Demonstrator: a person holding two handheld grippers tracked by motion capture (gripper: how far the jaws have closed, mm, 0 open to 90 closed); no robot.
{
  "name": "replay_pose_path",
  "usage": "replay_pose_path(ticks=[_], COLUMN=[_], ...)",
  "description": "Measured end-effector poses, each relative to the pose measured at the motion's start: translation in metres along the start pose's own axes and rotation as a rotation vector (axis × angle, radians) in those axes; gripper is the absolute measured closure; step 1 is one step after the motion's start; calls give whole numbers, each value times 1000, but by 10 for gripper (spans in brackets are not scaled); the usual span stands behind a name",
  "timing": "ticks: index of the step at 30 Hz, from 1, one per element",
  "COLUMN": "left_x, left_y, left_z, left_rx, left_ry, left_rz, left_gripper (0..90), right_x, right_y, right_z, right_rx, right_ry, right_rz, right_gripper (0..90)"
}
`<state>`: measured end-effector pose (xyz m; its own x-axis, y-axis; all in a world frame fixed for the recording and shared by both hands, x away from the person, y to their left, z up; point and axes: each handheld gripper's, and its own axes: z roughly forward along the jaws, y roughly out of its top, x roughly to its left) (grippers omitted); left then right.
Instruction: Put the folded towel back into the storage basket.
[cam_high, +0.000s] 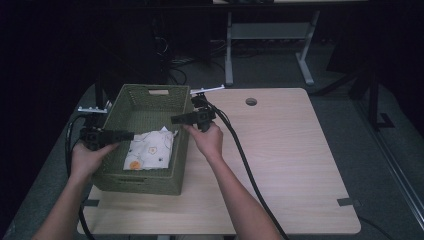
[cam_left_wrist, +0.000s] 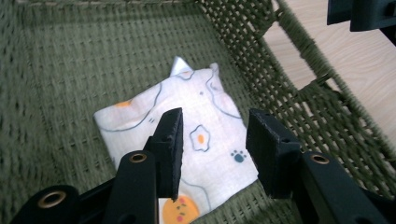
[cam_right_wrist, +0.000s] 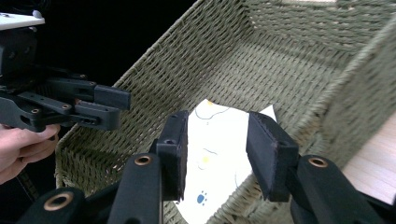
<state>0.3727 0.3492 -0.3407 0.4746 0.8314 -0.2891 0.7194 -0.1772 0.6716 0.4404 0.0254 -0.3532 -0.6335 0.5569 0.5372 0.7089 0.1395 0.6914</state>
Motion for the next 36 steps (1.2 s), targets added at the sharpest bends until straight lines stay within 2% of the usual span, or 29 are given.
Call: replay_pose_path(ticks=[11, 12, 29, 36], left_x=[-16, -18, -47, -55], left_y=[10, 10, 18, 19], left_z=[3, 3, 5, 9], left_rx=[-16, -16, -34, -41], left_ry=[-21, -24, -64, -86], left_rz=[27, 29, 68, 69], left_gripper=[537, 526, 479, 466], right_x=[-11, -14, -34, -42], right_y=[1, 0, -11, -17], right_z=[-32, -39, -77, -92], right_rx=[-34, -42, -83, -95], right_ry=[-4, -8, -22, -26], right_rz=[15, 16, 49, 63], right_gripper=[518, 502, 431, 409])
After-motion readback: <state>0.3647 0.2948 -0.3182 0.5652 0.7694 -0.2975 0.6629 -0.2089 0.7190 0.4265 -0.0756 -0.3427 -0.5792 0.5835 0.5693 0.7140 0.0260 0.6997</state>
